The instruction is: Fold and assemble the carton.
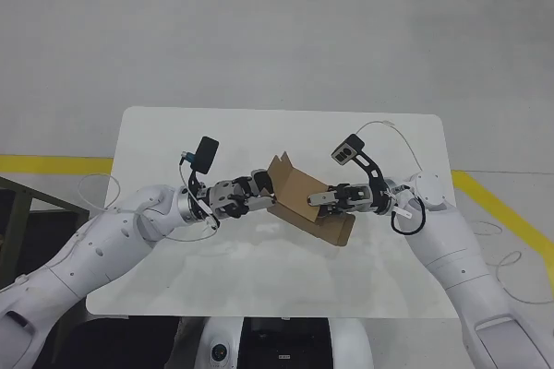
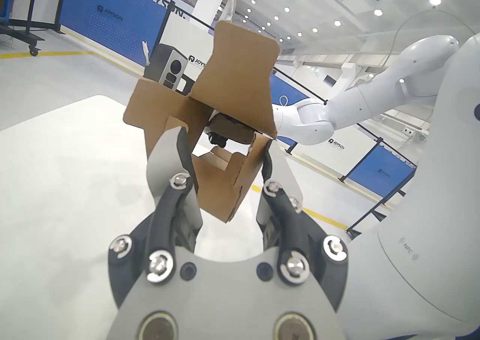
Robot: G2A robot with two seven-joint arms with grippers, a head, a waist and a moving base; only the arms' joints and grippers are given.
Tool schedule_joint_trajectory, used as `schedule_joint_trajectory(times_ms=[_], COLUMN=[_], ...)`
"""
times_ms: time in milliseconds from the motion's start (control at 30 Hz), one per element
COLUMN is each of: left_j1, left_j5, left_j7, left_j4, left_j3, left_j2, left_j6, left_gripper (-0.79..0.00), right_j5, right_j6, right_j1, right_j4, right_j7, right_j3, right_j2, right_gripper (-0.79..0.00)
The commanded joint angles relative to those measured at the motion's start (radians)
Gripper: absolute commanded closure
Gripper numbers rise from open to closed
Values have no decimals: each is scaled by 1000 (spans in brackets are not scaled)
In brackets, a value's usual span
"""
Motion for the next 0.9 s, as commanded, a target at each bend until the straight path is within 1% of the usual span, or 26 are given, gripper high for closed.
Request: schedule_joint_trajectory(times_ms=[0, 100, 267, 667, 867], left_j1=[-6, -14, -23, -40, -45], left_j5=[-10, -24, -51, -105, -92], left_j7=[-6, -13, -19, -92, -124], left_j4=[5, 12, 26, 43, 43], left_j3=[7, 16, 23, 38, 32], left_j2=[0, 0, -1, -8, -12], left_j6=[0, 0, 0, 0, 0], left_gripper=[-363, -363, -326, -317, -311], right_j5=[1, 0, 0, -9, -13], right_j6=[0, 0, 0, 0, -1], right_j1=[0, 0, -2, 0, 1], right_j4=[0, 0, -5, -7, -5], right_j7=[0, 0, 0, 0, -1], right_j3=[1, 1, 3, 0, 1], right_j2=[0, 0, 0, -1, -2], right_gripper=[0, 0, 0, 0, 0])
